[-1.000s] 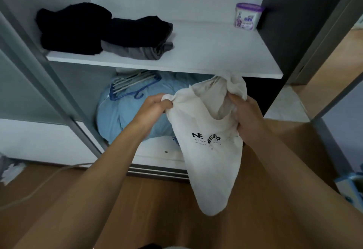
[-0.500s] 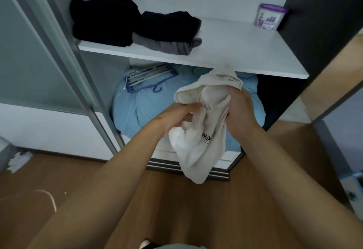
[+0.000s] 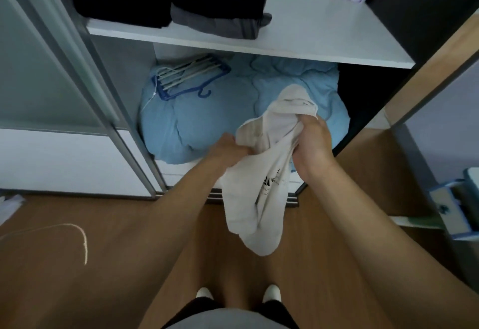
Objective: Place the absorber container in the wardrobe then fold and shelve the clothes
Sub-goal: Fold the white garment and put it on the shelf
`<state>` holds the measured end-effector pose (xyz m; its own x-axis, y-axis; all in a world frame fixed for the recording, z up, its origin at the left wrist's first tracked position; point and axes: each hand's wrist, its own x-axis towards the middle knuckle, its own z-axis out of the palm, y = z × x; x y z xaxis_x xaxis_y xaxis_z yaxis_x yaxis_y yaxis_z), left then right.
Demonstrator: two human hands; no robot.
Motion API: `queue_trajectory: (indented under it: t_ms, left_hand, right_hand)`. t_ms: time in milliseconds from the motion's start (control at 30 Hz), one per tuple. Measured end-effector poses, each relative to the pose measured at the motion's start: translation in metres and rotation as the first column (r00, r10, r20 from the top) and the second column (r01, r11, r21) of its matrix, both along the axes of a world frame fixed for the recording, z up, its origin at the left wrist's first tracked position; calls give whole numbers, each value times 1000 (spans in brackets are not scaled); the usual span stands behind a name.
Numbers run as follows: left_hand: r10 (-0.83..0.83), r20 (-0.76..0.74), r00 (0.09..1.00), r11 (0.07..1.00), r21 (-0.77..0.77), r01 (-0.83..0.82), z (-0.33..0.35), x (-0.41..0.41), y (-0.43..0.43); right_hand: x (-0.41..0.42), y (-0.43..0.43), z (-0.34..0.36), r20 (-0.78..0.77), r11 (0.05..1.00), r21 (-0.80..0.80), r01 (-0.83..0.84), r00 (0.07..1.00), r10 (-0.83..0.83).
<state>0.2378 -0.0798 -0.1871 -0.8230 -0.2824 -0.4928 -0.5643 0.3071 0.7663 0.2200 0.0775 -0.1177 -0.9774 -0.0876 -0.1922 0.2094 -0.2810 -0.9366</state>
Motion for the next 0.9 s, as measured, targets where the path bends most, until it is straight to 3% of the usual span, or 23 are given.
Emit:
queue_trajectory:
  t_ms: [100,167,233,333,433,533,667,767,833,900]
  left_hand:
    - [-7,-29,1000,998,-63,6,-14,10,-14]
    - [71,-148,986,997,0,-72,-8,14,-25]
    - [144,-283,948,990,46,-137,10,17,-33]
    - [37,-445,895,999,-7,-44,41,19,-36]
    - [-135,-491,860,991,-84,108,64,23,-29]
    - [-245,-501,830,967,-182,175,77,30,-31]
    - [-258,-549,795,965,-177,191,88,41,-48]
    - [-156,-622,767,981,-190,46,90,46,-70]
    - [-155,-632,759,951,-304,-59,88,49,-90]
    - [-140,-559,817,894,-427,-139,78,55,-113]
  right_hand:
    - [5,-1,-3,32,999,-27,25,999,-24]
    - [8,7,-11,39,999,10,48,998,-49]
    - [12,20,-24,-17,965,258,53,999,-50]
    - [16,23,-42,-21,745,666,-24,999,50]
    - [23,0,-50,-8,650,751,-111,984,177]
    - [25,-28,-50,-118,466,884,-43,943,312]
    - [10,-51,-39,-234,363,930,61,858,457]
    - [4,-50,-34,-183,403,913,-54,831,525]
    - [4,-45,-31,-174,386,920,-62,819,547]
    - [6,-42,-28,-188,330,944,-8,808,559]
